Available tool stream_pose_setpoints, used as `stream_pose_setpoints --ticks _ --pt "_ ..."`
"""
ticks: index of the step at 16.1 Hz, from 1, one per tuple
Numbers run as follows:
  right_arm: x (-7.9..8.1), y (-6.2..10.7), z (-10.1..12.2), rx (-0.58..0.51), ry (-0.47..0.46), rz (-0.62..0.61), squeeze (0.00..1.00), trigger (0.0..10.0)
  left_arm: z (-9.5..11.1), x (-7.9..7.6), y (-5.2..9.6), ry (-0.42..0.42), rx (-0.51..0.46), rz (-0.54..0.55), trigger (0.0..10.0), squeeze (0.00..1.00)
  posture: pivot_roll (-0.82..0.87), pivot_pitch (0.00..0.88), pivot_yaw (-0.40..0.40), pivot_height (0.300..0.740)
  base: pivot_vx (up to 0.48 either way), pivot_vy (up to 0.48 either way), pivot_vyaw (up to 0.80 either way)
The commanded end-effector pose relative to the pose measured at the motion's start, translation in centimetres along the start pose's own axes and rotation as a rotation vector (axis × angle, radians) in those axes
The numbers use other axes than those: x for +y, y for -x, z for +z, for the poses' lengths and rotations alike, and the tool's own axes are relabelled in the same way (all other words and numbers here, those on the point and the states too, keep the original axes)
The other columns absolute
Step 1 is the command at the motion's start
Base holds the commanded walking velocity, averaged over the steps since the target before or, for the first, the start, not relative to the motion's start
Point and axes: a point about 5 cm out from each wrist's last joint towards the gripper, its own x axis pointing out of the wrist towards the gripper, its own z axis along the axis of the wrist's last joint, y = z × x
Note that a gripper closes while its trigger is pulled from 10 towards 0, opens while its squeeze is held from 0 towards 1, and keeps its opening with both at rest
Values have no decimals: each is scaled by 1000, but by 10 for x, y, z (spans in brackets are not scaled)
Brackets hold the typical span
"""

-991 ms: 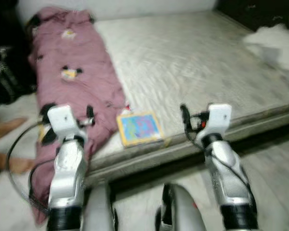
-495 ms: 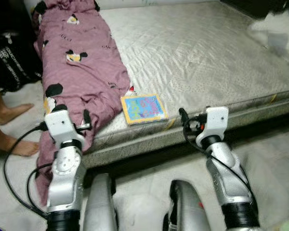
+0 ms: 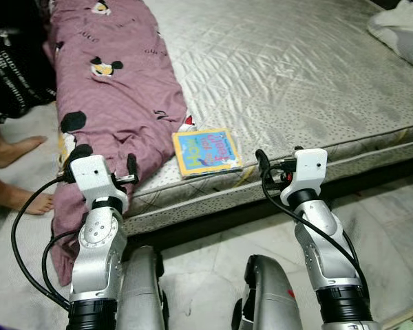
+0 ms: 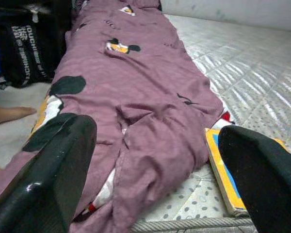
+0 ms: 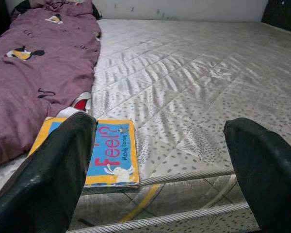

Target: Clean up the room

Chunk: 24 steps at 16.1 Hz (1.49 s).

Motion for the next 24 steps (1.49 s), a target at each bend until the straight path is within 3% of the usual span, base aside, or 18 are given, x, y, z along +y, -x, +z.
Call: stream_pose_setpoints --ticks 1,18,24 --pt "-1 1 1 -8 0 1 0 10000 4 0 1 0 -18 -7 10000 0 -37 80 -12 609 274 0 0" --pt "1 1 0 -17 1 13 0 10000 1 -2 2 13 -1 -23 10000 0 -33 75 -10 609 306 0 118" --pt "-1 2 -1 -16 -3 4 0 10000 -9 -9 -3 41 65 -47 10000 0 -39 72 -12 594 0 0 0"
